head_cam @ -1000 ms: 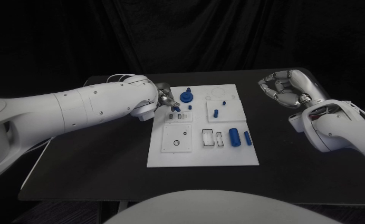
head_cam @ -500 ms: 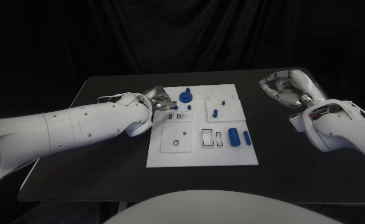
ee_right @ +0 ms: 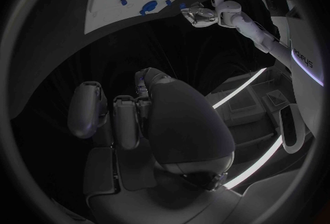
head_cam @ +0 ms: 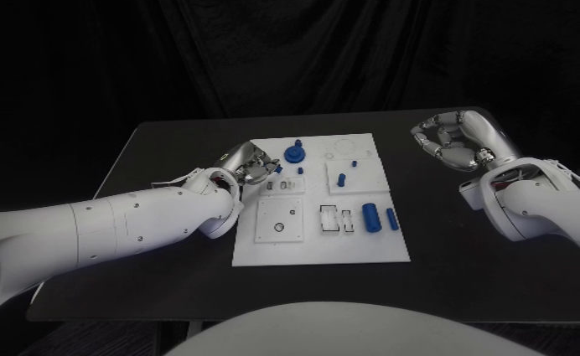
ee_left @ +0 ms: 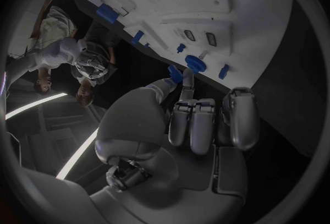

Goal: Assemble the parts on the task board

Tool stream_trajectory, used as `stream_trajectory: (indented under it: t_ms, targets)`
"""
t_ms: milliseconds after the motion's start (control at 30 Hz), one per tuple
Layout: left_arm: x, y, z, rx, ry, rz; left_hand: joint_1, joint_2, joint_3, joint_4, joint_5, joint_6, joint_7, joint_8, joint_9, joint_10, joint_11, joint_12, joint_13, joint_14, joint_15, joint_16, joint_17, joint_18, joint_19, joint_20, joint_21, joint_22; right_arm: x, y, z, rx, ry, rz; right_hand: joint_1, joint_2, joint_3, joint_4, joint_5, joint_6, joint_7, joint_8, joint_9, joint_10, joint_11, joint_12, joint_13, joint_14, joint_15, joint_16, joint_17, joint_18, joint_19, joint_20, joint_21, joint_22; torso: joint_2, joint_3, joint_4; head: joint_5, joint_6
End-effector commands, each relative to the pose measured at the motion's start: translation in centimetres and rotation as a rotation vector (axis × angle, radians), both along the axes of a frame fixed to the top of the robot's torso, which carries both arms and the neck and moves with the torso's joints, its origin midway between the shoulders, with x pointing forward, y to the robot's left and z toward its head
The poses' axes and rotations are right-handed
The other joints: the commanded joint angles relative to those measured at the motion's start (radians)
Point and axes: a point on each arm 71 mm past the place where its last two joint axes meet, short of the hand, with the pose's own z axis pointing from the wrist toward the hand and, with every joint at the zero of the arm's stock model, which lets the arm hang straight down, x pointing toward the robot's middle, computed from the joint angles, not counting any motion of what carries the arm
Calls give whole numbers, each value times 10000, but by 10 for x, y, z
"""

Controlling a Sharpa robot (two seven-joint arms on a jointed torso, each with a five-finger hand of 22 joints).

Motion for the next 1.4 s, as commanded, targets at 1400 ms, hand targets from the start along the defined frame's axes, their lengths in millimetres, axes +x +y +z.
stream_trajectory:
  t_ms: [1400]
  targets:
    - [-8, -12, -17, -213, -491, -570, 62, -82, -231, 682, -748, -534, 69, 182, 126, 1074, 55, 36, 2635, 1039, 31, 27, 2633, 91, -211, 103, -265, 1322, 0, 1, -2, 0, -27, -53, -15, -148, 72, -12, 68, -74, 30, 21, -14, -85, -7, -52, 443, 542, -49, -40, 1535, 88, -103, 11, -98, 1575, 6, -7, 0, -14, -1]
